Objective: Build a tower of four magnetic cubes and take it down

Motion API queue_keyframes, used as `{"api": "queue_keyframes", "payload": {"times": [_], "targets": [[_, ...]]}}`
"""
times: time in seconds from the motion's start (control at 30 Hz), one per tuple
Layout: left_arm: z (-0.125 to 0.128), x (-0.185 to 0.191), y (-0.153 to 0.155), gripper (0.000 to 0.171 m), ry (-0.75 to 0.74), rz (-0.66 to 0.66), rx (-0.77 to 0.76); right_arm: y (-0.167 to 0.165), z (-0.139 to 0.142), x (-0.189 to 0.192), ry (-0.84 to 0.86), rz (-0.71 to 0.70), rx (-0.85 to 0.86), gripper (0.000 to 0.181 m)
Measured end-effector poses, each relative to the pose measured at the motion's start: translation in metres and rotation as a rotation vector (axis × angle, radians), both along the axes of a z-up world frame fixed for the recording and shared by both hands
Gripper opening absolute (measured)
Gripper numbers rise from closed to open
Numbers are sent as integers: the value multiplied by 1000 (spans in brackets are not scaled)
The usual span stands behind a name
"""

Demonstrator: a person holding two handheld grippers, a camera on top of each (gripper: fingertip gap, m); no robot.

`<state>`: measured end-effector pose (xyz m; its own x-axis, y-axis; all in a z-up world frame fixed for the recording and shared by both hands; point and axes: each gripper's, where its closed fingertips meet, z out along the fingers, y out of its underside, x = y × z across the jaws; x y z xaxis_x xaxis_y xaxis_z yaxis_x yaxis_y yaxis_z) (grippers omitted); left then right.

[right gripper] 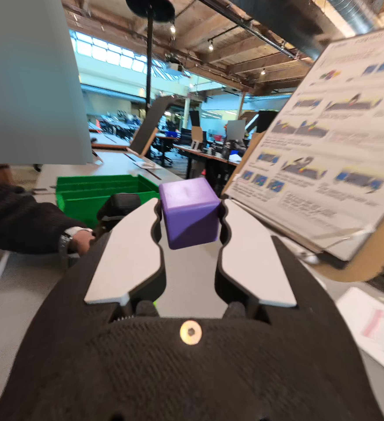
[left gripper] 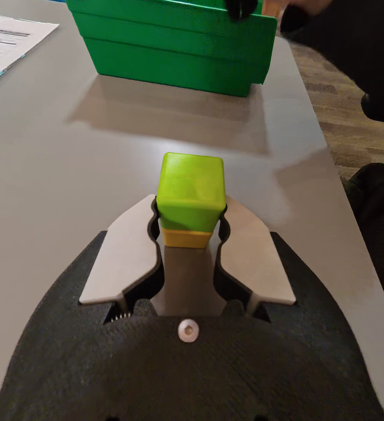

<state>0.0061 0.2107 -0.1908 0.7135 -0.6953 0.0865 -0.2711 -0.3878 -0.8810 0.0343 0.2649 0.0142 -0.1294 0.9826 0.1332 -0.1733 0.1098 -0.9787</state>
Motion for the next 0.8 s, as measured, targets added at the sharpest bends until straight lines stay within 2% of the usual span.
{"api": "queue_keyframes", "payload": {"times": [0.07,0.17,0.27,0.4,0.47,0.57,0.7,0.8], "targets": [[0,0,0,50,-10,-4,-8,16,17,17,-40,-73,78,50],[0,0,0,50,-8,-5,-6,46,22,41,-165,-180,136,50],[0,0,0,50,-13,-8,-13,78,15,64,-293,-300,144,50],[-1,0,0,51,-17,-7,-24,134,-10,101,-514,-525,133,50],[-1,0,0,51,-14,-5,-24,167,-30,126,-649,-664,120,50],[-2,0,0,51,-15,-2,-33,217,-80,171,-939,-840,93,50],[-3,0,0,50,-8,7,-36,252,-150,199,-1243,-784,-44,50],[-4,0,0,50,-9,5,-40,263,-183,212,-1426,-725,-64,50]]}}
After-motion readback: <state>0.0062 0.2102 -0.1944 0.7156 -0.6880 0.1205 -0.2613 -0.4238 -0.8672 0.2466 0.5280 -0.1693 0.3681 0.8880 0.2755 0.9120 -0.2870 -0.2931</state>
